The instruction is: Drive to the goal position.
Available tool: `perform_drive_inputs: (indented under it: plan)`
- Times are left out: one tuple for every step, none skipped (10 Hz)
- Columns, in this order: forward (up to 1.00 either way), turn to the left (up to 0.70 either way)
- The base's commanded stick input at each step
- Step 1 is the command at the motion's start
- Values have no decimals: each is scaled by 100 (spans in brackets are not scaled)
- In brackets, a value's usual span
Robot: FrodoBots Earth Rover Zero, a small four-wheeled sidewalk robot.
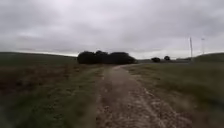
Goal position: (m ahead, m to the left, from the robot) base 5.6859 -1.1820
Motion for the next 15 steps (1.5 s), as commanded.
perform_drive_inputs:
  plan:
    - [70,0]
    - [70,0]
    - [70,0]
    - [70,0]
    - [70,0]
    - [70,0]
    - [70,-35]
    - [70,-35]
    - [70,0]
    - [70,0]
    - [70,0]
    - [70,0]
    - [70,0]
    - [70,-5]
    - [70,-14]
